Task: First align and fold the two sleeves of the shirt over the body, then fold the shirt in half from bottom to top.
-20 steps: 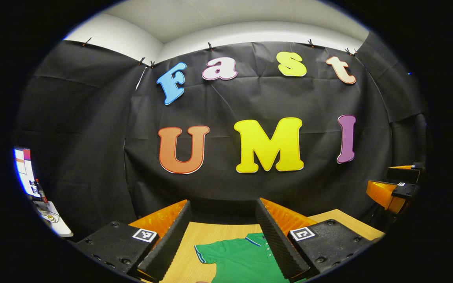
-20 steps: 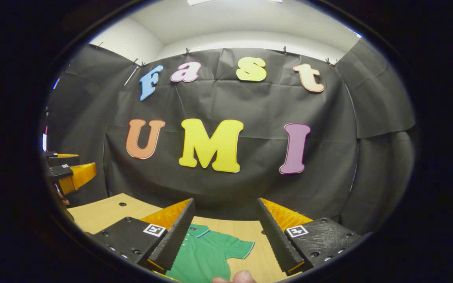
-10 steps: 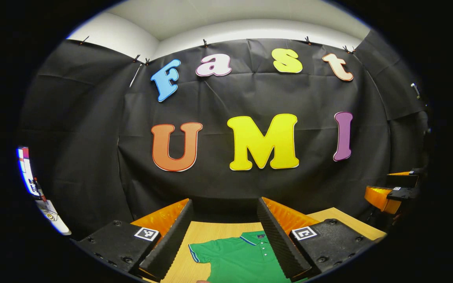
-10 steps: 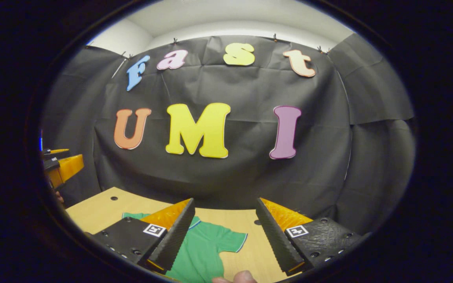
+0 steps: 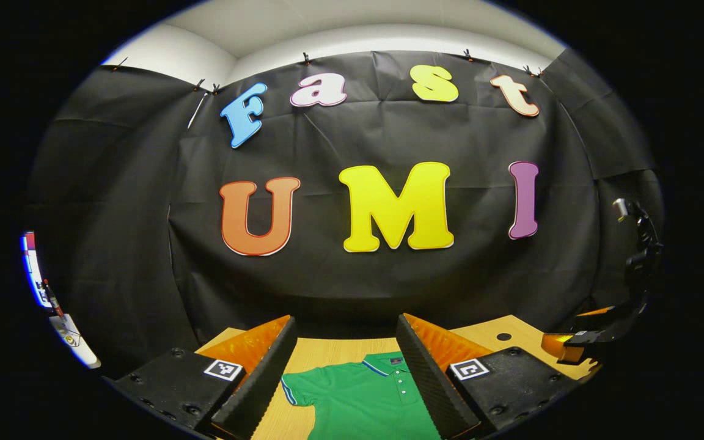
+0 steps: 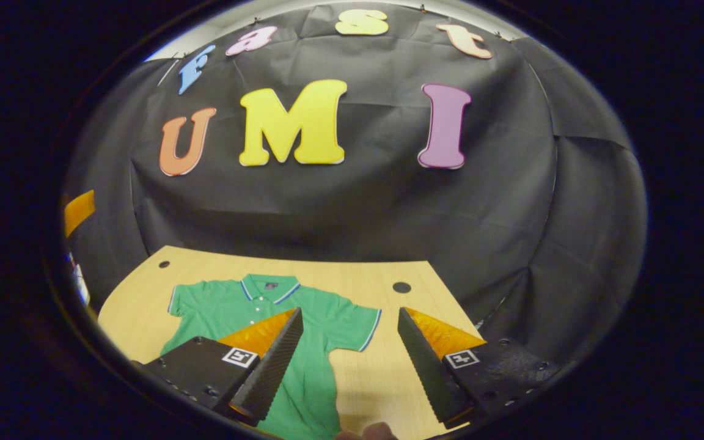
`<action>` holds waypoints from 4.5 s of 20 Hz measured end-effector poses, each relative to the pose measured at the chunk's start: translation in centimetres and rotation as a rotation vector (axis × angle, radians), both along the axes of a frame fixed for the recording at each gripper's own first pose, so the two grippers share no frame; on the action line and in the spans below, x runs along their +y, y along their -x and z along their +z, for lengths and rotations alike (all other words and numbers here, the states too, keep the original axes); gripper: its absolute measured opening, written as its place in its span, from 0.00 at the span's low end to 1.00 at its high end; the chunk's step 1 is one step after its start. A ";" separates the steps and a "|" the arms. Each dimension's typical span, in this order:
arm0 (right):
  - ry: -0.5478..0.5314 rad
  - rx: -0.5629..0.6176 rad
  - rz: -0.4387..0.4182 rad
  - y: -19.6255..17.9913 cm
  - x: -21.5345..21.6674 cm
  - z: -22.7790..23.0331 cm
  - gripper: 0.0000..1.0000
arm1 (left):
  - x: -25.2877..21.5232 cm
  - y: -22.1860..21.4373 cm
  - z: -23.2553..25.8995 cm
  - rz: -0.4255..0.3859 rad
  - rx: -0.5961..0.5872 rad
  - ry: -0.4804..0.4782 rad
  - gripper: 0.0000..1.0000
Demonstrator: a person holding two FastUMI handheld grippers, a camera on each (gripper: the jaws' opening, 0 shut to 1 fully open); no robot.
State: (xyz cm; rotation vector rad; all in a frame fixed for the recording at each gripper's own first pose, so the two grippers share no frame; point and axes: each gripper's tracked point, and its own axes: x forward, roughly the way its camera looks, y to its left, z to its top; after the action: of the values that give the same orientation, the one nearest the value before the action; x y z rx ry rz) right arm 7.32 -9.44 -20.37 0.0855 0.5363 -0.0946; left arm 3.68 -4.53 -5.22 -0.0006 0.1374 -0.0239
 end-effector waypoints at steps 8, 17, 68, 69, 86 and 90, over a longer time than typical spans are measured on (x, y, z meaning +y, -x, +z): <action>-0.044 0.276 -0.015 -4.9 -1.5 -11.3 0.95 | 0.0 -0.6 -1.3 0.021 0.040 -0.014 1.00; -0.058 0.481 -0.058 -9.4 -2.6 -22.2 0.96 | 1.8 -0.9 -4.3 0.074 0.131 -0.048 1.00; -0.050 0.145 0.253 -13.4 14.6 -7.3 0.96 | 11.7 1.3 -7.2 0.192 0.196 0.004 1.00; -0.043 0.132 0.246 -13.1 14.2 -6.6 0.96 | 11.8 0.9 -7.5 0.181 0.198 0.006 1.00; 0.016 0.032 0.194 -1.6 8.8 2.5 0.97 | 12.5 -7.3 -18.6 0.031 0.492 0.134 1.00; 0.007 0.032 0.166 0.2 7.4 3.8 0.96 | 12.9 -9.2 -22.2 0.020 0.617 0.148 1.00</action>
State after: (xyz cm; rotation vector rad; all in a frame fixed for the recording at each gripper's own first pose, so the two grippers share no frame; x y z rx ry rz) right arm 7.12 -2.02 -16.61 0.0325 0.5734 0.0639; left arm 12.85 8.40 -27.47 -0.1584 0.7526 -0.0135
